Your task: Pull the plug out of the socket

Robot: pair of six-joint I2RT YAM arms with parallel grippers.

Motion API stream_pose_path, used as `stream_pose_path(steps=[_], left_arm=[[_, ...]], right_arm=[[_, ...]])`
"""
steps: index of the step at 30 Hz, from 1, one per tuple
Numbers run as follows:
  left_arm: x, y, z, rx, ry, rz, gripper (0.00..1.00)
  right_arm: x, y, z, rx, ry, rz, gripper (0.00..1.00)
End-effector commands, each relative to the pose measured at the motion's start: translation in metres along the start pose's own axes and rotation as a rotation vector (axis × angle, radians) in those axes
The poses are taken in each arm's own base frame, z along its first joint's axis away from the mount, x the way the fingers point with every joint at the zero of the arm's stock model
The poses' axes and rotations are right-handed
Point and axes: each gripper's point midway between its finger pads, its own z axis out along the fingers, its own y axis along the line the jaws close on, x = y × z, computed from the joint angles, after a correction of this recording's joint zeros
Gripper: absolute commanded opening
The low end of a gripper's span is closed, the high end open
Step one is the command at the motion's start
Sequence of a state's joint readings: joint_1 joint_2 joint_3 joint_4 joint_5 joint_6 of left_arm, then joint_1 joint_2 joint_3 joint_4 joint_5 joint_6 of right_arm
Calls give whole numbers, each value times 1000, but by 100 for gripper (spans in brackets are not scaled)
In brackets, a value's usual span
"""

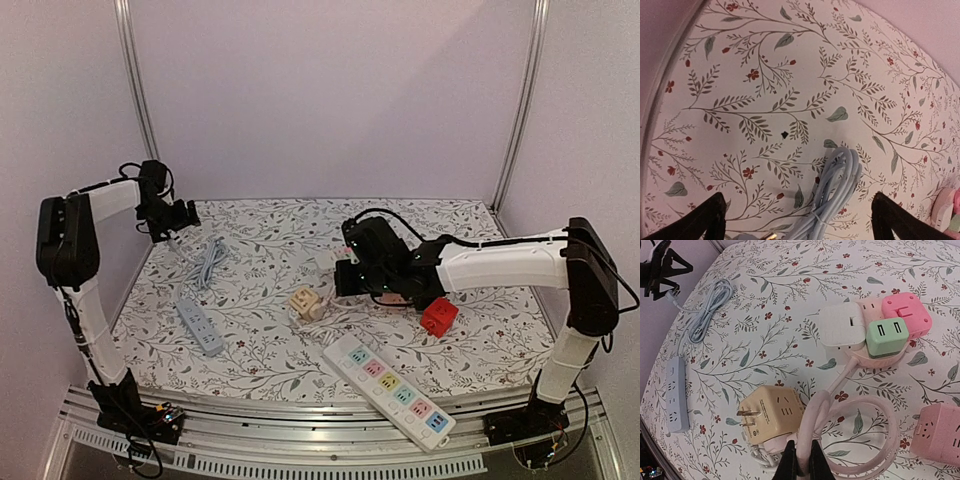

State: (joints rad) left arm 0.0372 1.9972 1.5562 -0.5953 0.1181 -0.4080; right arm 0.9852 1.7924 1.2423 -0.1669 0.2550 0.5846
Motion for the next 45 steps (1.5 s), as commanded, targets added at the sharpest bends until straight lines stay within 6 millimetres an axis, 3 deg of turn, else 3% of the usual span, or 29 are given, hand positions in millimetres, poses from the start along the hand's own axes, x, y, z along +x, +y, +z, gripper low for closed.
stream_pose_path(steps=[1,2,5,9,11,14,16,19,24,26,33,41,45], left_arm=[[-29,-16,-74,-28,-200,64,99],[-33,-23,-97,-27,-251,86,100],[-17,-66,-132,8,-311,231,100],[40,-120,-153,148,-250,341,100],[76,-139,-155,236,-191,353,99],[131,-156,-149,323,-135,350,100],[165,-165,-143,402,-90,321,100],[216,-180,-135,526,12,260,99],[287,-208,-124,651,120,163,98],[301,-216,-122,702,121,104,97],[328,-213,-94,681,158,22,94],[347,-216,-66,686,211,-25,68],[350,-215,-58,673,219,-32,62]], right_arm=[[-11,-3,-15,-14,-38,-7,0],[-11,-3,-16,-19,-33,-3,0],[-6,-8,-16,-27,-14,9,4],[-2,-21,-16,-24,5,23,20],[-2,-27,-18,-19,7,30,32],[-3,-32,-23,-13,2,32,59],[-3,-34,-27,-10,-1,26,68],[-3,-37,-35,-6,-11,23,76],[-8,-46,-53,14,-52,5,80],[-9,-49,-58,23,-64,-3,80],[-16,-51,-72,17,-101,3,80],[-16,-57,-84,19,-123,10,81],[-15,-59,-87,21,-130,14,81]])
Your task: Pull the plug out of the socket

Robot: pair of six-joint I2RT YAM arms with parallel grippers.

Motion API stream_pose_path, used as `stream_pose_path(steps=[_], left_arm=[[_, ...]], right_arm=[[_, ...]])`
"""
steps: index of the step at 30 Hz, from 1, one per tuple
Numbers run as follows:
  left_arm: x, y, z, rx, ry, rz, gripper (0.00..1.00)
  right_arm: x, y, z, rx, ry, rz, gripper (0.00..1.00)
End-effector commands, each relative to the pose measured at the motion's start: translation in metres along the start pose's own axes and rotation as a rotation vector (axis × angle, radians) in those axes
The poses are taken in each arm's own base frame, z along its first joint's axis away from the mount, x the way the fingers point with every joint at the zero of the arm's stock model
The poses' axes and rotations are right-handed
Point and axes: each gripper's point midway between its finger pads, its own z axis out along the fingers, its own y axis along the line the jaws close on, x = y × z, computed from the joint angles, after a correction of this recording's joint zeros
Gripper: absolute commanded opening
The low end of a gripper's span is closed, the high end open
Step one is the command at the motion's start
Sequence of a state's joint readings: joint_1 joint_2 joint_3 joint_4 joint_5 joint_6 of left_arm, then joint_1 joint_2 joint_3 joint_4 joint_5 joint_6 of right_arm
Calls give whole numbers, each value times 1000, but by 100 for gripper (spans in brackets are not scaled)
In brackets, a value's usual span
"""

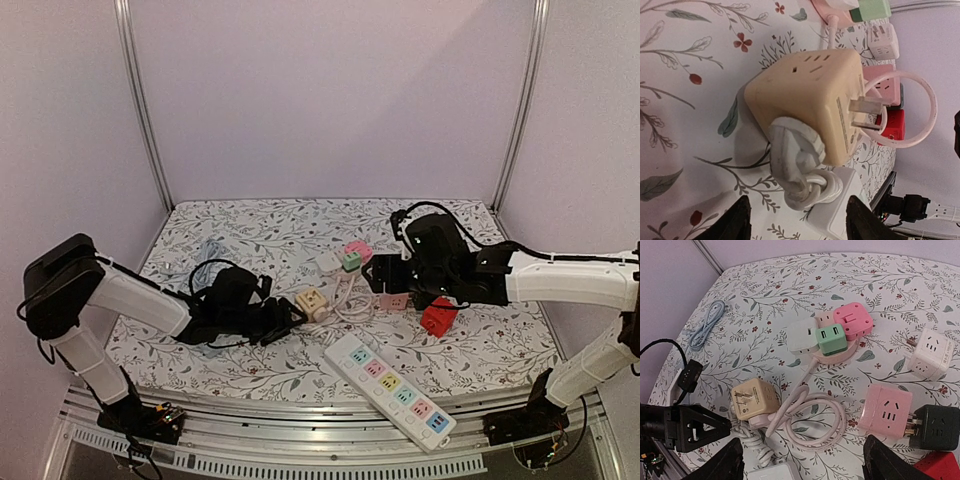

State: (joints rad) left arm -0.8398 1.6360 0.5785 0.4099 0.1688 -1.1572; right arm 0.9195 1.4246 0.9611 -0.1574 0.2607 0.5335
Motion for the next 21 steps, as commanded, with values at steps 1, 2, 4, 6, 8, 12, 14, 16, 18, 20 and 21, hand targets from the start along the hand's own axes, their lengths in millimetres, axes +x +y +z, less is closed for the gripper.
stream_pose_path(steps=[1,2,4,6,8,12,14,16,18,20,21], left_arm=[[1,-6,6,39,-11,-9,61],[2,-5,8,37,-8,-11,59],[3,-1,12,28,-4,-13,55],[4,2,16,23,2,-19,53],[4,4,19,24,0,-31,51],[3,3,22,36,-10,-45,47],[2,3,24,42,-12,-49,45],[2,3,26,47,-11,-51,42],[2,4,27,45,-12,-51,38],[2,5,28,42,-19,-54,36],[1,6,28,42,-22,-57,35]], right_arm=[[-5,-6,-9,16,-32,1,81],[-6,-7,-9,16,-34,2,81],[-6,-6,-10,14,-34,1,81],[-7,-5,-10,10,-34,0,81],[-8,-5,-11,10,-36,-2,81],[-10,-3,-13,1,-41,1,82],[-9,-3,-12,-3,-38,8,82],[-6,-4,-10,1,-30,13,82],[-3,-4,-9,0,-21,18,82],[-2,-4,-9,-3,-18,22,82],[0,-4,-9,-4,-15,21,82]])
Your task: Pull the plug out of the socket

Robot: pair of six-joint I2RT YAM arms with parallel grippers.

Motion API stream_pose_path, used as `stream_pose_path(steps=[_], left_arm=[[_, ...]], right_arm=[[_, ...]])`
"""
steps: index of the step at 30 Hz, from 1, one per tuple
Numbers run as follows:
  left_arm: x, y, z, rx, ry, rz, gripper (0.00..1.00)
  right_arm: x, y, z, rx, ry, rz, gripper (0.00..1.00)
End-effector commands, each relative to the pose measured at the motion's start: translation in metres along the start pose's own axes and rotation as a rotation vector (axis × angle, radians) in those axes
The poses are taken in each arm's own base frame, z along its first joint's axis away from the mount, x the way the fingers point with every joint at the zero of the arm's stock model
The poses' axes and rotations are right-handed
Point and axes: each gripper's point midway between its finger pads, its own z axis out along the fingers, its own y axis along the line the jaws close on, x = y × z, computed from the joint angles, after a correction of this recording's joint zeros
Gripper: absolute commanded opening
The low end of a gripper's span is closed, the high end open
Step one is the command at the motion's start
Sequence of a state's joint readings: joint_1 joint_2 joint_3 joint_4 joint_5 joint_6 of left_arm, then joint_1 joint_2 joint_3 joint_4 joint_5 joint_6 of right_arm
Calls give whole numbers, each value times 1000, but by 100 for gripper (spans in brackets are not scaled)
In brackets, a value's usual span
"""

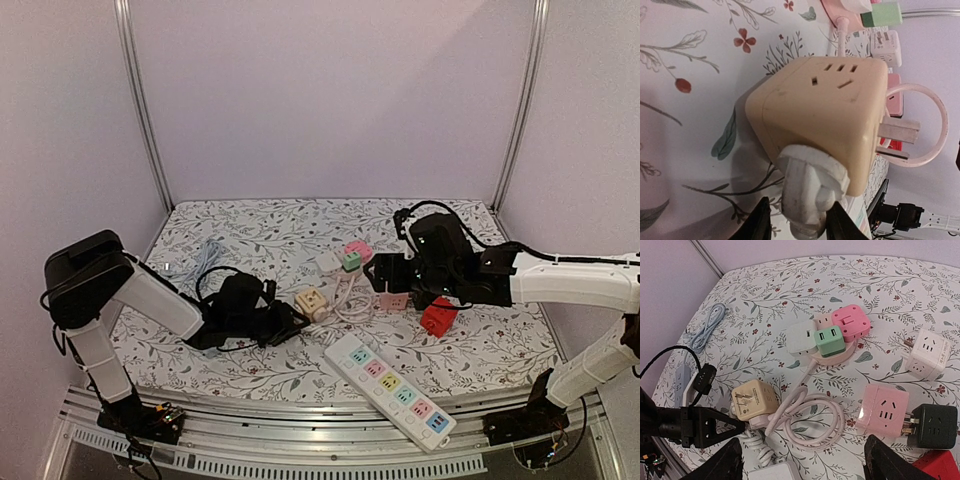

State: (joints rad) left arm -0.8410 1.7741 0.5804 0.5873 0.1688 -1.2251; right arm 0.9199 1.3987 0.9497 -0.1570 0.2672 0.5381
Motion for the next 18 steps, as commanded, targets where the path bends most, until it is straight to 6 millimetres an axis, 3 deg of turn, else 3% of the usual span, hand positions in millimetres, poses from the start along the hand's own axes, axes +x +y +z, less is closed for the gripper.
stream_pose_path(steps=[1,11,18], left_arm=[[1,0,5,7,-10,3,33],[-17,-16,-11,27,-133,140,3],[-25,-58,-36,48,-228,381,0]], right_arm=[[2,-3,-3,-4,0,15,83],[-3,7,-9,-62,-16,23,87],[-21,27,-16,-99,-65,33,93]])
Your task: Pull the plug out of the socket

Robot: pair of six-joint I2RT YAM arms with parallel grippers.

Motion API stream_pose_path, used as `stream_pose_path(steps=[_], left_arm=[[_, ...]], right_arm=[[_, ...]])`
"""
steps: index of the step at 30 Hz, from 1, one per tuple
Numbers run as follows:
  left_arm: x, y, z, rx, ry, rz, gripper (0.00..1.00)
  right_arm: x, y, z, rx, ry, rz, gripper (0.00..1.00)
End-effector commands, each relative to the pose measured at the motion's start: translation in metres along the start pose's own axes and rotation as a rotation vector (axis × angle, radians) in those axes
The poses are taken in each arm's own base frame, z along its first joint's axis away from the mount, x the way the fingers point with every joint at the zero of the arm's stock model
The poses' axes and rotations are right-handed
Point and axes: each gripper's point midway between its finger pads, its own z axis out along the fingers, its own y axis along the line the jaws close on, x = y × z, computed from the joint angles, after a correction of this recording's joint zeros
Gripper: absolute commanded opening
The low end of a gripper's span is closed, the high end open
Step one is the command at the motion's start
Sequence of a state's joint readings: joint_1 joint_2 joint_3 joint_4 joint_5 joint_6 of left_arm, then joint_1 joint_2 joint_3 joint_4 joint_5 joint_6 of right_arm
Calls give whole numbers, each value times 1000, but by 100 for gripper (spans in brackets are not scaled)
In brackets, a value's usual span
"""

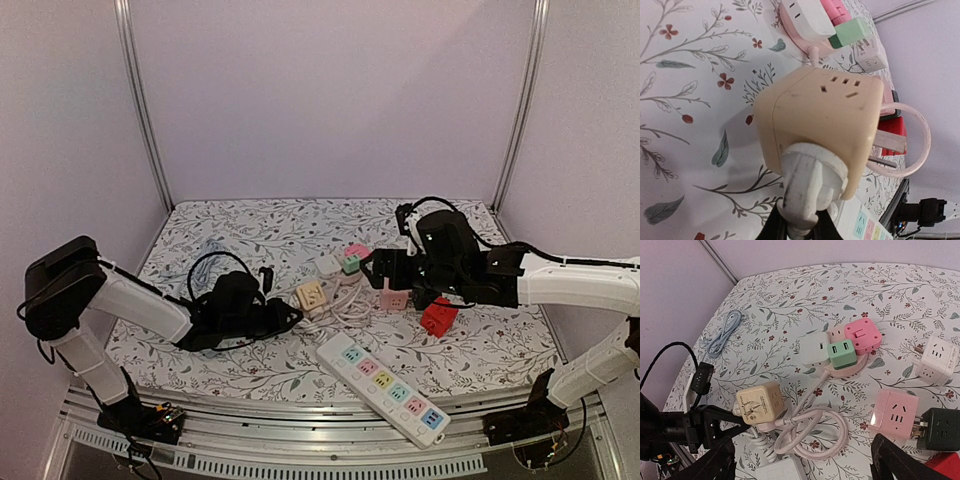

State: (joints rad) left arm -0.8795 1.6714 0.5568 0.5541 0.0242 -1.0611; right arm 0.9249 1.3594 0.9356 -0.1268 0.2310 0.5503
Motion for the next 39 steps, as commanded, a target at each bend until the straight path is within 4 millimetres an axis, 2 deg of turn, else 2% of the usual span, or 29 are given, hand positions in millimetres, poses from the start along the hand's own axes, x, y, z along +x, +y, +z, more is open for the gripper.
stream_pose_path(steps=[1,10,17,28,34,39], left_arm=[[-25,-44,-20,52,-128,223,0],[-36,-65,-44,59,-172,334,0],[-33,-73,-47,77,-137,328,0],[-28,-80,-50,112,-104,323,0],[-28,-86,-52,135,-103,327,0],[-27,-92,-53,161,-97,344,0]], right_arm=[[-16,23,-4,-47,-40,6,93],[0,81,17,-141,19,-125,95],[27,100,36,-169,85,-231,96],[67,107,64,-128,198,-342,91],[77,106,75,-111,234,-355,90],[80,93,85,-25,238,-354,86]])
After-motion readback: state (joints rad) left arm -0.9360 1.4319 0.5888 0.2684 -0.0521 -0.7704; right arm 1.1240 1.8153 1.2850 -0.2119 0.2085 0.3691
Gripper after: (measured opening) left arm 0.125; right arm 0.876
